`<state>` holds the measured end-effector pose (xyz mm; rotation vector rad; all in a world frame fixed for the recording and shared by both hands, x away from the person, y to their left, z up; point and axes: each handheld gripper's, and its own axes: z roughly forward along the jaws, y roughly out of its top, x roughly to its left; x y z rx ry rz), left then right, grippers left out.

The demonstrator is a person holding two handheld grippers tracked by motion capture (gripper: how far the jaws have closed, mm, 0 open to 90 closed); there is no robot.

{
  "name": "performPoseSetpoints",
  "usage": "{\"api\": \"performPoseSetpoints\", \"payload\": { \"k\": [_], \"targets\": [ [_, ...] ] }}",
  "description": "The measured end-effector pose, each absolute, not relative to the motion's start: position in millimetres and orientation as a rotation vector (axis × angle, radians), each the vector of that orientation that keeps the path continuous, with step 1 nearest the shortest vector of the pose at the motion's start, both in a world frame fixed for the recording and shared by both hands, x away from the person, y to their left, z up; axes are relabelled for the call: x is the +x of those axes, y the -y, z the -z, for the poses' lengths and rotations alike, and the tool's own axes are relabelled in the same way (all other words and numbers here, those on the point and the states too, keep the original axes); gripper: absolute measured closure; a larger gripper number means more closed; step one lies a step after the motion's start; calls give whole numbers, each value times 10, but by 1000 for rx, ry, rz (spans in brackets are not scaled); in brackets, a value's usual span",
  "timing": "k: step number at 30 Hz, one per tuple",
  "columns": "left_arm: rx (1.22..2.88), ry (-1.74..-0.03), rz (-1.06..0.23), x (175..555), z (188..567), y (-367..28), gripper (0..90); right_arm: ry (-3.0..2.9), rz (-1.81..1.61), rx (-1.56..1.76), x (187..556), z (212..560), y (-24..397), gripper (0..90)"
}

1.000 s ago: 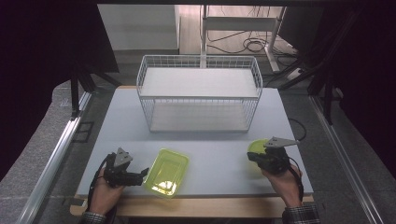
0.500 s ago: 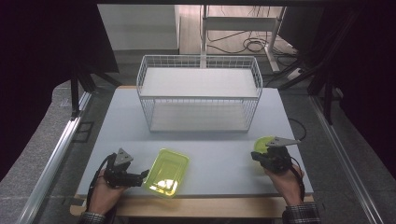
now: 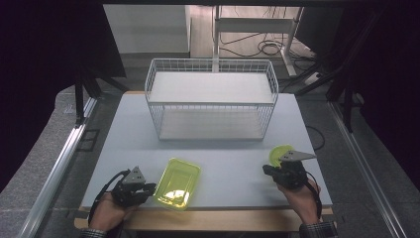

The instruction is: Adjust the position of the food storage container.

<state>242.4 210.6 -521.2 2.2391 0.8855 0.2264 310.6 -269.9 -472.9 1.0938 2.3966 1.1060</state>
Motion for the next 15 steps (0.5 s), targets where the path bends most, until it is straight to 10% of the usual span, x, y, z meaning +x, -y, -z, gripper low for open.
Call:
{"api": "performPoseSetpoints", "payload": {
  "k": [15],
  "targets": [
    [2249, -801, -122, 2455, 5201, -1793, 900, -2461, -1128, 1086, 3001, 4743, 2583, 886]
  ]
}}
